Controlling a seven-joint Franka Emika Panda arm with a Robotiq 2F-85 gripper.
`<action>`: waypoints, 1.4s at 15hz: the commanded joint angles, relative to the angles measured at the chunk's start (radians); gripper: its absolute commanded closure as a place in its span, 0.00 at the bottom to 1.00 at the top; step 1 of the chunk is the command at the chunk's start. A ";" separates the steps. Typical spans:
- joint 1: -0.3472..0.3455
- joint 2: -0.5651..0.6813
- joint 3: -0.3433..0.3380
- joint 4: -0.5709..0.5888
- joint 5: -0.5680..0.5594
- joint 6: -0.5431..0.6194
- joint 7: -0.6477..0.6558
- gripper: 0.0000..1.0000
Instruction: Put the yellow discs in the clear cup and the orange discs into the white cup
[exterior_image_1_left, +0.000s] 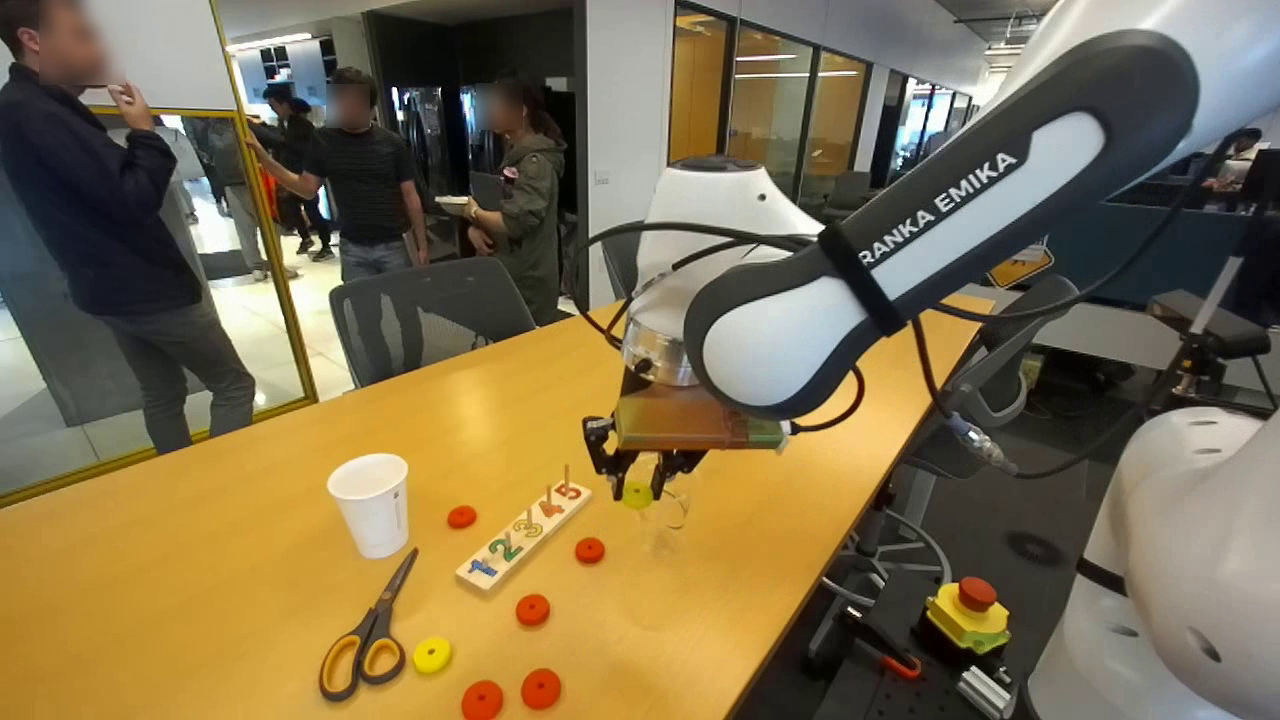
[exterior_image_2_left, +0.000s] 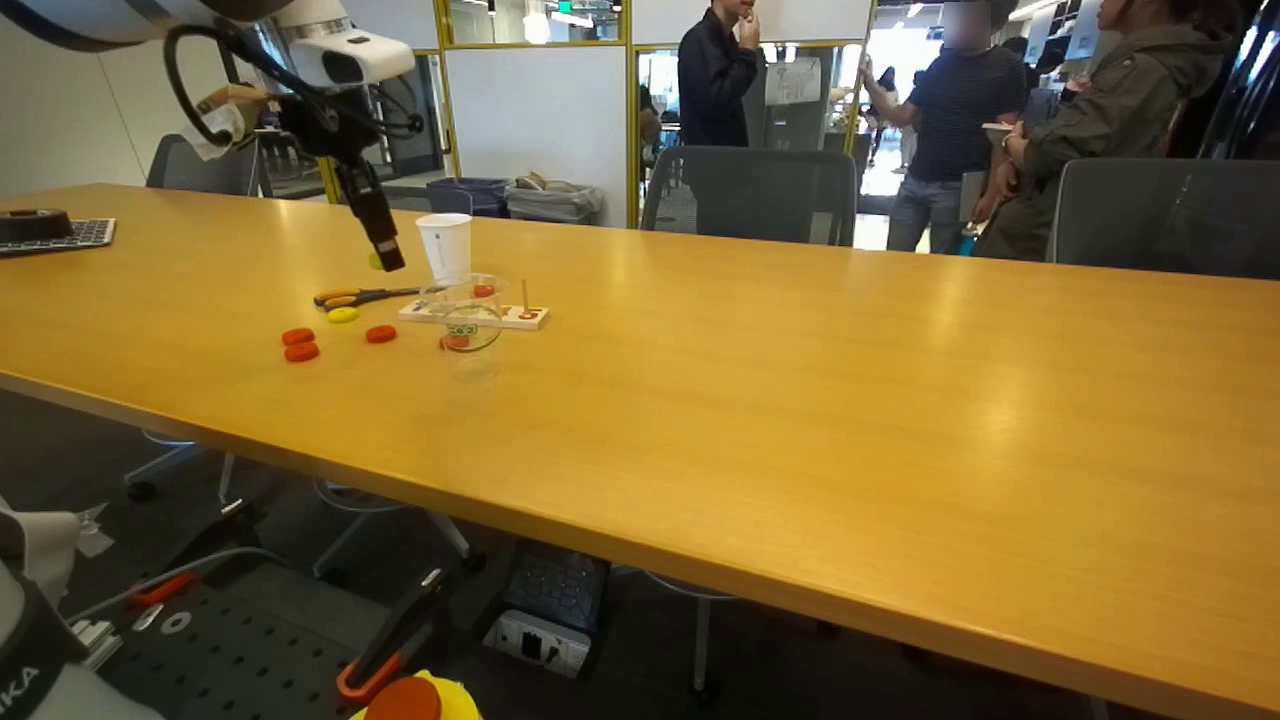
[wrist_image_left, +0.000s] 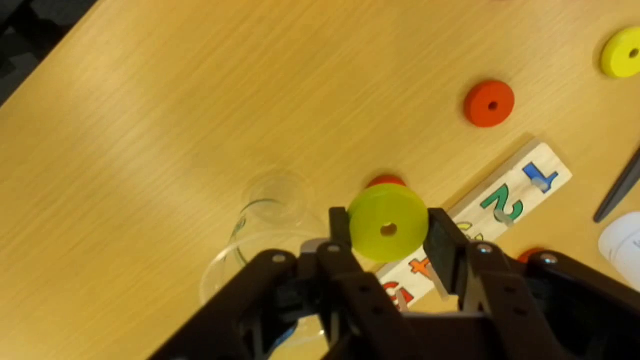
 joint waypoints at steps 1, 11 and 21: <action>-0.082 -0.075 0.018 0.002 -0.065 -0.023 -0.001 0.75; -0.163 0.037 -0.005 0.029 -0.106 0.002 -0.031 0.75; -0.157 0.106 -0.019 0.070 -0.110 0.003 -0.033 0.25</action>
